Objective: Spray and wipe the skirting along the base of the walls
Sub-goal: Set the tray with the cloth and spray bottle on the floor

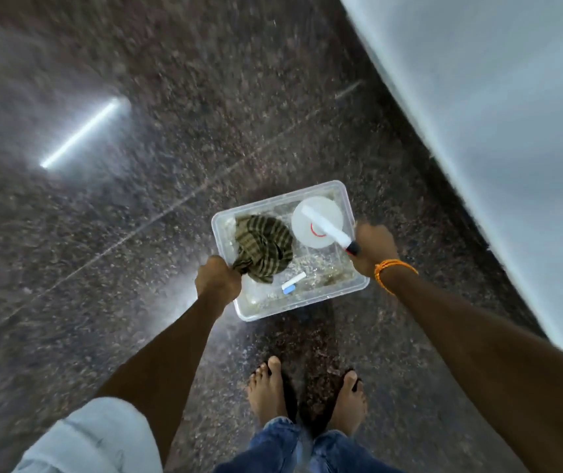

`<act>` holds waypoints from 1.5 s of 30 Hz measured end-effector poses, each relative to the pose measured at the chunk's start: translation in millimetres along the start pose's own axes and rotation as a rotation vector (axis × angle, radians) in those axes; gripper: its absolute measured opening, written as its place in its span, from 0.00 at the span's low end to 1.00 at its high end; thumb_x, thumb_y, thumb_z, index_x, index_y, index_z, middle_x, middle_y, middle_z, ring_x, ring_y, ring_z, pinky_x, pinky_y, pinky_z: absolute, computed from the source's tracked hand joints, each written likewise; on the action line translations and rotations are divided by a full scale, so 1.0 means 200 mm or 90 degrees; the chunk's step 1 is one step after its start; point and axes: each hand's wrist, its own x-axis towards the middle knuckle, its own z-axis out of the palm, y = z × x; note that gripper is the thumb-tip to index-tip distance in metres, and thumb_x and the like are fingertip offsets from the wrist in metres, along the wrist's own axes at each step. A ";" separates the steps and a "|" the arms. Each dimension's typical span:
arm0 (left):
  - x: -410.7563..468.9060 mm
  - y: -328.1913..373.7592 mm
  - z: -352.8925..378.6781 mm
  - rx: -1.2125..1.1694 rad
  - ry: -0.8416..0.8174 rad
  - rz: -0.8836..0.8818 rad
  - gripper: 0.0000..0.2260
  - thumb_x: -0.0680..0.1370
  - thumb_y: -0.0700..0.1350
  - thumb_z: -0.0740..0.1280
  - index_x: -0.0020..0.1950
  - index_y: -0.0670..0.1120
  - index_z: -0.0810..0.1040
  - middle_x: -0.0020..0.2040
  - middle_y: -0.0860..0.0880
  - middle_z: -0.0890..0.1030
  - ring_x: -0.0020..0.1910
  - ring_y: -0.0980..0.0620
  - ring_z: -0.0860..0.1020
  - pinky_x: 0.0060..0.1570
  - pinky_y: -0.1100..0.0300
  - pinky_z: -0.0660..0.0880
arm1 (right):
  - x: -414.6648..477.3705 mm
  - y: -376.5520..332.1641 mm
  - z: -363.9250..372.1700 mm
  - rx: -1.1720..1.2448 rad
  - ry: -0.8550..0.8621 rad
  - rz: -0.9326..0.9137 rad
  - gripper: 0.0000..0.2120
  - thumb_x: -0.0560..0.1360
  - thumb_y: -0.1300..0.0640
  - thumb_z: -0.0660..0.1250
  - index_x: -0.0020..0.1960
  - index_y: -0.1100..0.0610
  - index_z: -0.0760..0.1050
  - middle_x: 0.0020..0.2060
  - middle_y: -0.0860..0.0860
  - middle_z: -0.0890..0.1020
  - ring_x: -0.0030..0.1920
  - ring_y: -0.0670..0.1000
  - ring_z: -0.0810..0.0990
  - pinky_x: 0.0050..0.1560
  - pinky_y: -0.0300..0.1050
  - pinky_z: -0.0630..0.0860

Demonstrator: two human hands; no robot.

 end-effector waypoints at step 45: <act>2.10 0.51 -1.58 -0.196 0.189 0.069 0.09 0.69 0.43 0.76 0.42 0.39 0.81 0.41 0.40 0.82 0.42 0.42 0.81 0.36 0.57 0.74 | 1.96 -1.96 -0.96 -0.093 0.182 -0.268 0.16 0.79 0.60 0.65 0.64 0.65 0.72 0.62 0.64 0.77 0.62 0.64 0.76 0.58 0.53 0.75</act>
